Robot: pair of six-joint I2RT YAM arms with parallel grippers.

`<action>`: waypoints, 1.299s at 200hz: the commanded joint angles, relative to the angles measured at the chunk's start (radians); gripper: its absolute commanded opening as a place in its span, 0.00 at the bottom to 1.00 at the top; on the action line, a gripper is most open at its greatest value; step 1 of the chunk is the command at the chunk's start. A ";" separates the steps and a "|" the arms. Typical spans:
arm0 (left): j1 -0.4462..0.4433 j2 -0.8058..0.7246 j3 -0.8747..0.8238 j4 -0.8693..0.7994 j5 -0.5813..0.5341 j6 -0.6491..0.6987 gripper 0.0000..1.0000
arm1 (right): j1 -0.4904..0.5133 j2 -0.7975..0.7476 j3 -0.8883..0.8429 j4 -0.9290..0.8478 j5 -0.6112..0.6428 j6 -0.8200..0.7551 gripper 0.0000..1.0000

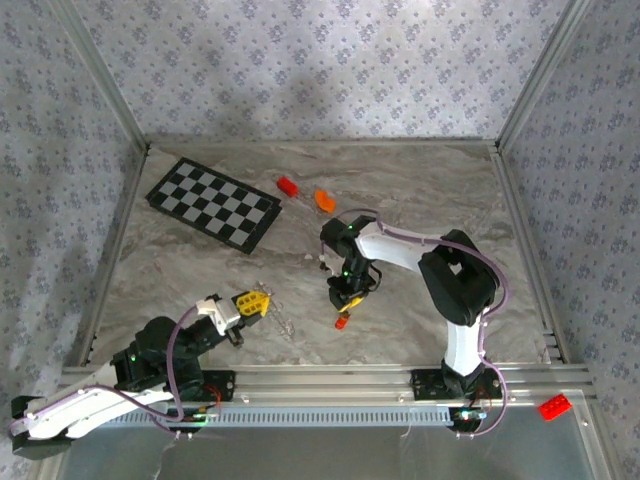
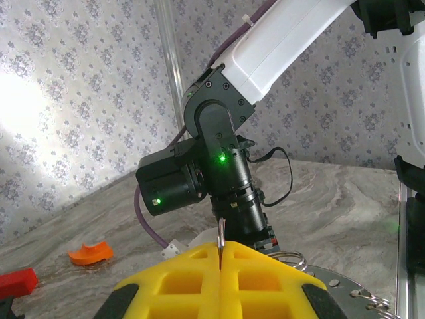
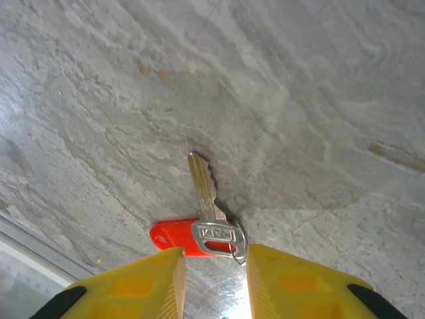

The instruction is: Put the keys on the keyring

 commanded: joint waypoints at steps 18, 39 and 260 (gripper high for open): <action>-0.010 -0.016 0.004 0.036 0.021 0.008 0.00 | 0.002 0.030 0.011 -0.042 0.009 -0.030 0.31; -0.010 -0.016 0.002 0.037 0.021 0.008 0.00 | -0.005 0.040 0.006 -0.035 0.005 -0.035 0.31; -0.010 -0.007 -0.001 0.044 0.023 0.009 0.00 | 0.000 -0.050 -0.044 0.020 0.013 -0.055 0.00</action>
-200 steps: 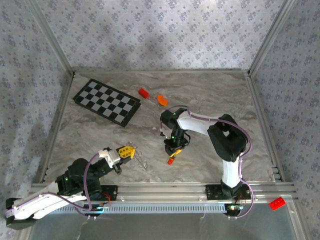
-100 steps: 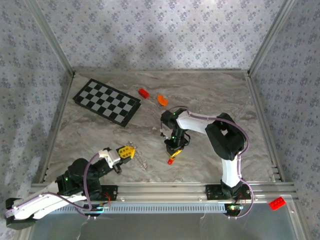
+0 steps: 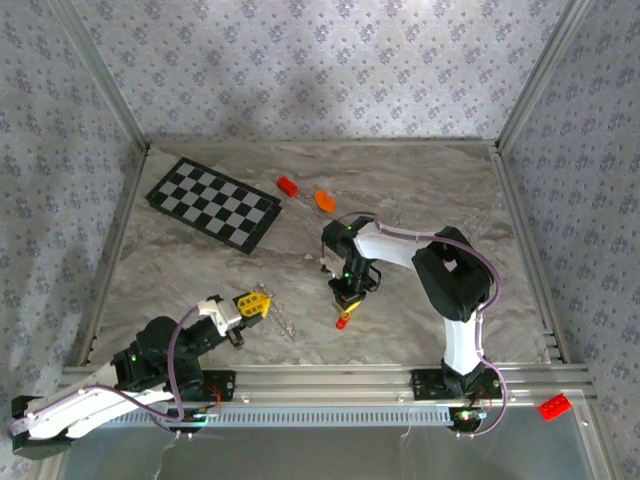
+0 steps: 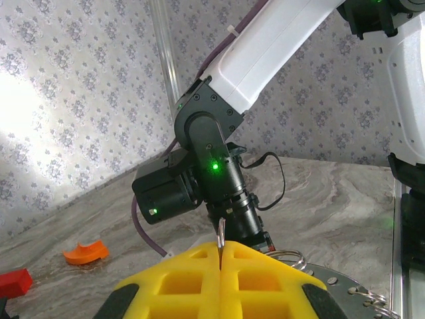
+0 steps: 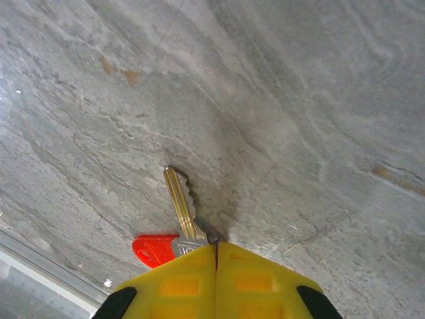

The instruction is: Put the keys on the keyring

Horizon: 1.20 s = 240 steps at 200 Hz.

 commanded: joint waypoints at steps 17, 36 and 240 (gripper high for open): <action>-0.010 -0.008 0.002 0.050 0.006 0.012 0.00 | 0.017 -0.146 -0.081 0.059 0.035 -0.010 0.00; -0.010 -0.006 0.001 0.054 0.008 0.015 0.00 | 0.024 -0.229 -0.144 0.132 0.046 -0.009 0.00; -0.010 0.087 0.006 0.133 0.151 0.040 0.00 | 0.109 -1.064 -0.664 1.083 -0.106 0.055 0.00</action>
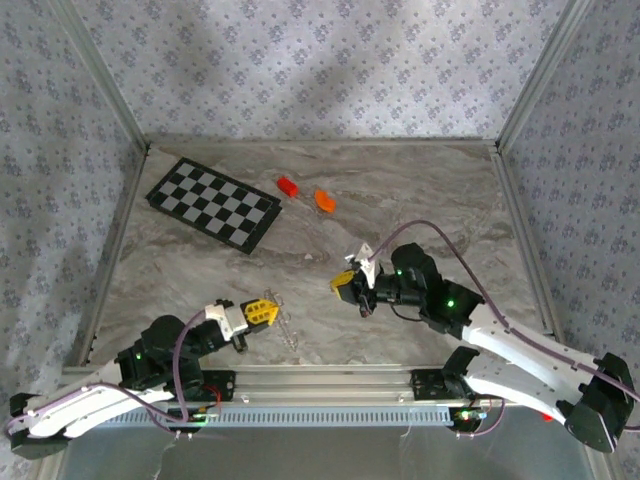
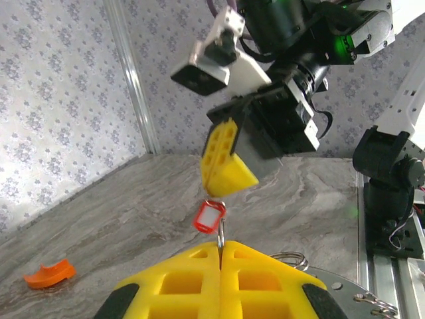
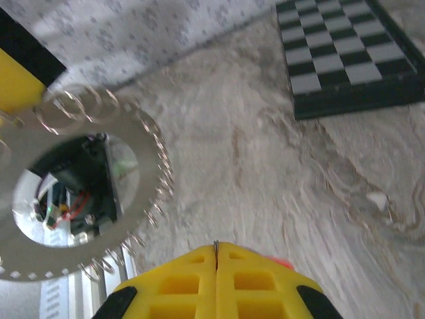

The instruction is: Put the keys on the keyring

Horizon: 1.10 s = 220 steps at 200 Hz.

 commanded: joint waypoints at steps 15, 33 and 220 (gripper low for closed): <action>-0.009 0.047 0.018 0.085 0.032 0.014 0.00 | 0.014 -0.028 -0.033 0.167 -0.055 0.028 0.00; -0.010 0.058 0.017 0.098 0.036 0.014 0.00 | 0.018 -0.035 -0.049 0.184 -0.051 0.021 0.00; -0.010 0.131 0.085 0.135 0.183 0.011 0.00 | 0.113 -0.081 -0.140 0.505 -0.211 -0.040 0.00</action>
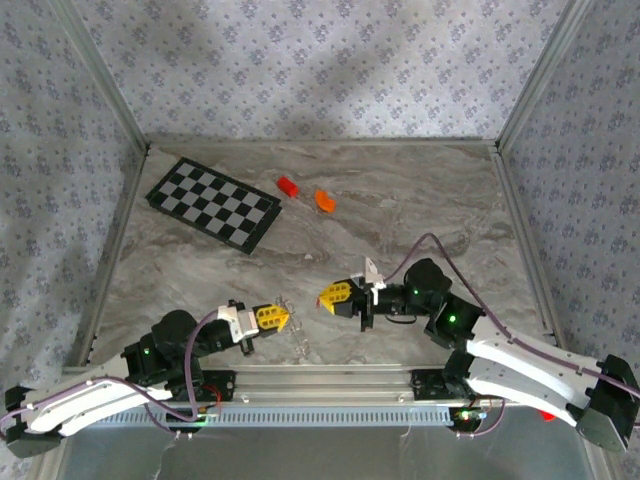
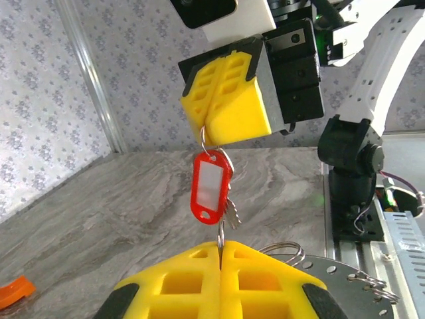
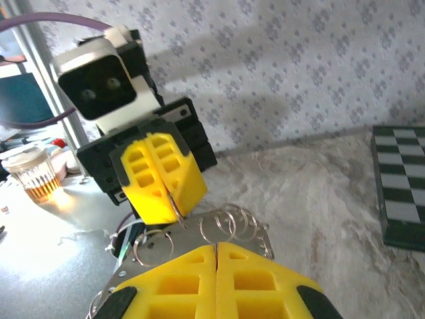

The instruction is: Put the keys on the keyring

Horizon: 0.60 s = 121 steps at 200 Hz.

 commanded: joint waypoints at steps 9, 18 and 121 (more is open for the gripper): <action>-0.009 0.017 0.066 0.090 0.079 -0.002 0.00 | 0.020 -0.003 -0.018 0.124 -0.046 -0.029 0.00; -0.009 0.022 0.073 0.096 0.093 -0.004 0.00 | 0.022 0.002 -0.019 0.135 -0.051 -0.032 0.00; -0.009 0.121 0.157 0.110 0.143 0.015 0.00 | 0.034 0.068 -0.098 0.434 -0.082 0.081 0.00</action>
